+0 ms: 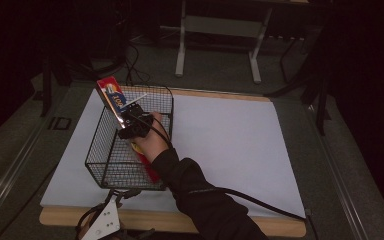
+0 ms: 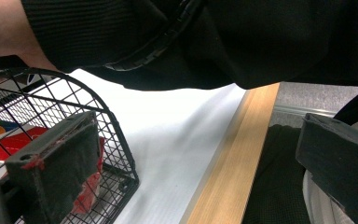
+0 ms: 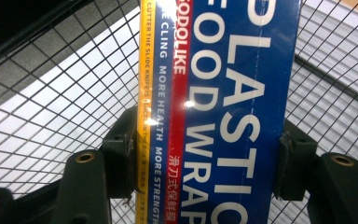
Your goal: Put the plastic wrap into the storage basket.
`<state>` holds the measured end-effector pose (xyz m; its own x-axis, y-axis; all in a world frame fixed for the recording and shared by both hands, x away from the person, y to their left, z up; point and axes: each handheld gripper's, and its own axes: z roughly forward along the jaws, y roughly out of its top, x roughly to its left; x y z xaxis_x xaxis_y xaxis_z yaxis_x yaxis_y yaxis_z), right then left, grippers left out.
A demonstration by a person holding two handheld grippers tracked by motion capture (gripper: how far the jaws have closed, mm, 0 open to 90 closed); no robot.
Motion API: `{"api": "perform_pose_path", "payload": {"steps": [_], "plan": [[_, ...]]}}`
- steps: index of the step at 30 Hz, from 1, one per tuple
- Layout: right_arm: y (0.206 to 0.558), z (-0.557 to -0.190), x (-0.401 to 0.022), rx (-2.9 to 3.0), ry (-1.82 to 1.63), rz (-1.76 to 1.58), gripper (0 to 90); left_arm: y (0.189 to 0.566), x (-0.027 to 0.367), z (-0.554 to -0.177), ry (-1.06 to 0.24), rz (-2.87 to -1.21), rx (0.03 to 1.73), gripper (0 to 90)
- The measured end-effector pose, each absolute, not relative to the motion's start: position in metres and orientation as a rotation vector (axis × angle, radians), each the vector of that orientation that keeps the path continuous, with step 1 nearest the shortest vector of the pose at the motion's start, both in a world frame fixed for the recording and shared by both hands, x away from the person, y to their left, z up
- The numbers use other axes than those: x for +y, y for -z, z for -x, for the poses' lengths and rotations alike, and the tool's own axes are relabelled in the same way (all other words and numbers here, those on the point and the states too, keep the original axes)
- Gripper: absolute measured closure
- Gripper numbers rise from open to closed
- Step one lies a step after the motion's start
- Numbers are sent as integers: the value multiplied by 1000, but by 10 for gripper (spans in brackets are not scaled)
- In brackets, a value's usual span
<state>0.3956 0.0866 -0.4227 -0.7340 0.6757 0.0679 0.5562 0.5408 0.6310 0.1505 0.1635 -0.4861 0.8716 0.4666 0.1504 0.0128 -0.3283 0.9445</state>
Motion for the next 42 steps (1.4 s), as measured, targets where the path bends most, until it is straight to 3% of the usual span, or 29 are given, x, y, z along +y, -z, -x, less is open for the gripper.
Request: {"api": "perform_pose_path", "payload": {"steps": [14, 42], "plan": [[421, -396, 84, 2619, -957, -1006, 339, 486, 163, -151, -475, -1860, 361, 2], [435, -412, 75, 2558, -896, -1149, 357, 487, 161, -152, -461, -1877, 349, 2]]}}
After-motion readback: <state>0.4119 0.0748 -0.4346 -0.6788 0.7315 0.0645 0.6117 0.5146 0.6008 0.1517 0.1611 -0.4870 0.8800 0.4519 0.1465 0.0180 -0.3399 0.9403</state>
